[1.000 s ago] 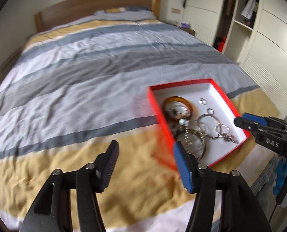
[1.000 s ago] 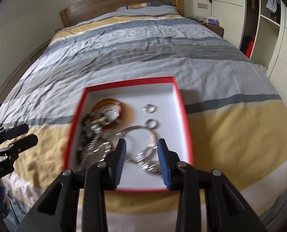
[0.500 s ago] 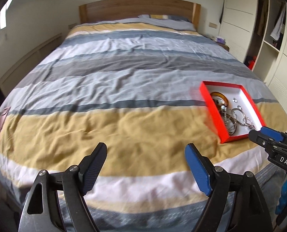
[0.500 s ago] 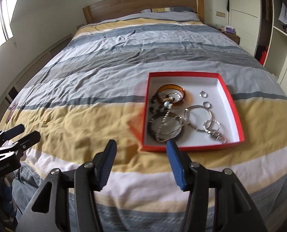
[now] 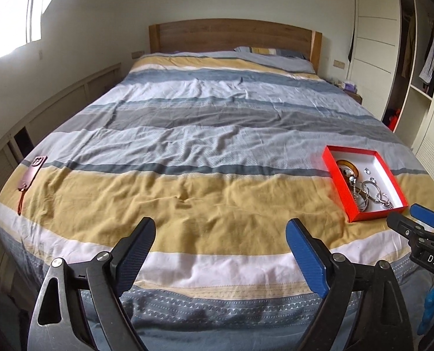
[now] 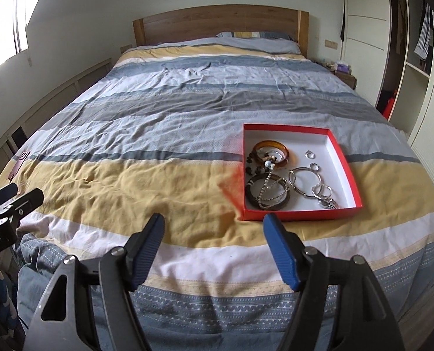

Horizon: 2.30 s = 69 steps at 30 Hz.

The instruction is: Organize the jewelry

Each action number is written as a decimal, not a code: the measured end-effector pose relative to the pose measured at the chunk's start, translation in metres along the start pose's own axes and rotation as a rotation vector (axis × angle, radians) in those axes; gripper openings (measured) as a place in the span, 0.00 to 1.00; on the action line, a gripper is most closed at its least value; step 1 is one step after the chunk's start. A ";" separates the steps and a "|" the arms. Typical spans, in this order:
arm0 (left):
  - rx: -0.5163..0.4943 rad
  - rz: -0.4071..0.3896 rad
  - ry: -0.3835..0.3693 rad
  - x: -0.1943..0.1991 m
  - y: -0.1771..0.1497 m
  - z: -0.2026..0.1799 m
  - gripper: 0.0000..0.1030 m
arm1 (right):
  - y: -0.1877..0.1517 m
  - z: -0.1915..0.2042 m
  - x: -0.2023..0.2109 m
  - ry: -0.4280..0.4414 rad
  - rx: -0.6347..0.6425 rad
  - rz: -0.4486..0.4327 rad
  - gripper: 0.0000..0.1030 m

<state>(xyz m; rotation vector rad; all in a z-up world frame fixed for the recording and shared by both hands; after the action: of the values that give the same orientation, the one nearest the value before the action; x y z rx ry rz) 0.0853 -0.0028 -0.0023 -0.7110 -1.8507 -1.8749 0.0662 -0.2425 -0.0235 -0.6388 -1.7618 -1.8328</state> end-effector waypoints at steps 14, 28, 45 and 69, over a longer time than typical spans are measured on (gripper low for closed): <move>0.003 -0.078 0.062 0.029 0.011 0.009 0.99 | -0.005 -0.014 0.017 -0.040 -0.032 -0.040 0.67; -0.014 -0.066 0.086 0.030 0.004 0.006 0.99 | -0.015 -0.029 0.020 -0.086 -0.030 -0.044 0.67; -0.025 -0.026 0.081 0.018 -0.007 0.003 0.99 | -0.021 -0.034 0.016 -0.108 -0.019 -0.028 0.67; -0.042 0.005 0.070 0.007 -0.017 -0.003 0.99 | -0.033 -0.036 0.004 -0.111 -0.027 0.015 0.67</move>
<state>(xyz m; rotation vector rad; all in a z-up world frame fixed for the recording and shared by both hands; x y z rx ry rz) 0.0688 -0.0052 -0.0111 -0.6553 -1.7697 -1.9160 0.0428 -0.2781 -0.0474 -0.7759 -1.8000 -1.8452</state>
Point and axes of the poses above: each gripper's, at about its wrist camera, not at the fingertips, and x roughly against the way its jaws point, z to its left, y to its top, the point moved 10 cm from there along -x, roughly the way its jaws point, and after that the axes turned 4 degrees about -z, right-handed, at the moved point
